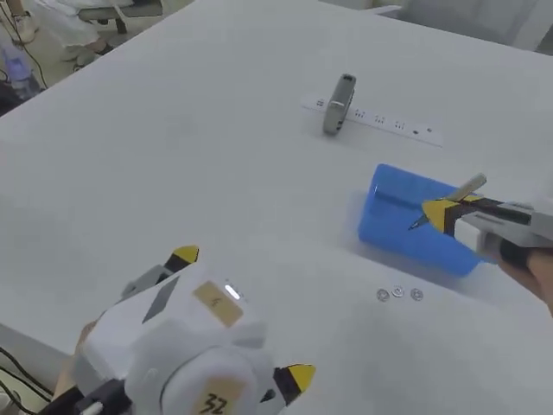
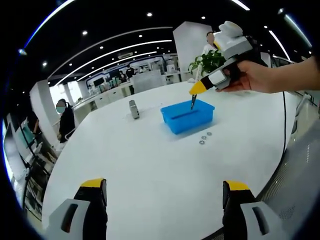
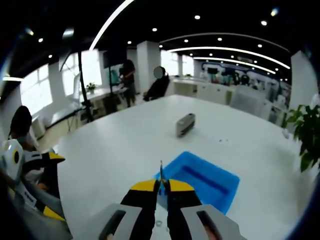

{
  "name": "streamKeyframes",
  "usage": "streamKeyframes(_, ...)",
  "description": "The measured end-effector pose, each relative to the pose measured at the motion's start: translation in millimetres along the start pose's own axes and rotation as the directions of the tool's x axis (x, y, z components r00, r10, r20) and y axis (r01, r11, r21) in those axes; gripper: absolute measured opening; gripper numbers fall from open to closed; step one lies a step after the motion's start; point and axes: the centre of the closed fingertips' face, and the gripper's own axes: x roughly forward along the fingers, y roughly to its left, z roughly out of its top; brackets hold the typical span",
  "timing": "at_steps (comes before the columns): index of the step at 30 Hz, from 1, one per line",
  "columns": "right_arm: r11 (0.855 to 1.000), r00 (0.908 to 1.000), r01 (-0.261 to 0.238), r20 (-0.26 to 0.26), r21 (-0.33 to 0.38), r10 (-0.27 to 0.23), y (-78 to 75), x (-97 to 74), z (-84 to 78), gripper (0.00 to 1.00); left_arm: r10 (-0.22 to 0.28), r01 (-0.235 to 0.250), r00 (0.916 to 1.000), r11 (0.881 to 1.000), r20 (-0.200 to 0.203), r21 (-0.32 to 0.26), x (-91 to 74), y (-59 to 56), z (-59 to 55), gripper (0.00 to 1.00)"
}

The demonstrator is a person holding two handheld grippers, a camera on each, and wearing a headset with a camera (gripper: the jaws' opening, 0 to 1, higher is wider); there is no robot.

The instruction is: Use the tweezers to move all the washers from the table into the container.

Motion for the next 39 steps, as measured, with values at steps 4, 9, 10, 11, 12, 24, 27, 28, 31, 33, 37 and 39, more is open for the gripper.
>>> streamKeyframes(4, 1.0, 0.9995, -0.023, -0.023, -0.008, 0.022, 6.9, 1.6, -13.6, 0.03, -0.002, 0.002, 0.9999, 1.0, 0.01, -0.007, -0.7, 0.0, 1.9, 0.99)
streamKeyframes(9, 0.999, 0.997, -0.042, -0.065, 0.003, 0.042, 17.3, 6.6, -39.2, 0.03, -0.001, 0.001, 1.0, 1.0, 0.006, 0.0, -0.6, -0.3, 0.9, 0.98)
streamKeyframes(10, 0.999, 0.9958, -0.045, -0.08, 0.007, 0.045, 19.7, 7.7, -45.9, 0.03, -0.001, 0.001, 1.0, 1.0, 0.002, 0.001, -0.5, -0.2, 0.3, 0.98)
streamKeyframes(11, 0.999, 0.9951, -0.045, -0.088, 0.009, 0.046, 20.6, 8.8, -50.1, 0.03, 0.0, 0.0, 1.0, 1.0, 0.002, 0.001, -0.4, -0.1, 0.3, 0.98)
streamKeyframes(12, 0.999, 0.9943, -0.044, -0.097, 0.009, 0.044, 21.5, 9.6, -54.3, 0.03, 0.001, -0.001, 1.0, 1.0, 0.003, 0.002, -0.4, 0.0, 0.3, 0.98)
streamKeyframes(24, 0.999, 0.9874, -0.034, -0.154, 0.001, 0.034, 21.2, 16.7, -80.1, 0.04, 0.003, -0.003, 1.0, 1.0, -0.006, 0.008, 0.1, 0.3, -1.4, 0.97)
streamKeyframes(27, 0.999, 0.9885, -0.035, -0.147, 0.012, 0.036, 19.3, 18.4, -79.1, 0.04, 0.004, -0.004, 1.0, 1.0, -0.008, 0.008, 0.0, 0.6, -1.8, 0.97)
streamKeyframes(28, 0.999, 0.9884, -0.034, -0.147, 0.012, 0.035, 19.3, 18.4, -78.8, 0.04, 0.004, -0.004, 1.0, 1.0, -0.008, 0.008, 0.0, 0.6, -1.7, 0.97)
streamKeyframes(31, 0.999, 0.9887, -0.035, -0.146, 0.01, 0.036, 19.8, 19.1, -76.9, 0.04, 0.004, -0.004, 0.9999, 1.0, -0.011, 0.01, 0.1, 0.3, -2.2, 0.97)
streamKeyframes(33, 0.999, 0.9894, -0.035, -0.141, 0.011, 0.036, 19.8, 19.5, -75.1, 0.04, 0.005, -0.005, 0.9999, 1.0, -0.011, 0.01, 0.1, 0.7, -2.4, 0.97)
streamKeyframes(37, 0.999, 0.9885, -0.04, -0.145, 0.011, 0.041, 19.3, 21.7, -75.7, 0.04, 0.008, -0.008, 0.9999, 1.0, -0.014, 0.008, 0.1, 1.4, -2.9, 0.97)
streamKeyframes(39, 0.999, 0.9862, -0.04, -0.161, -0.004, 0.039, 18.6, 23.6, -79.3, 0.04, 0.009, -0.009, 0.9999, 1.0, -0.014, 0.008, 0.1, 1.4, -2.9, 0.97)
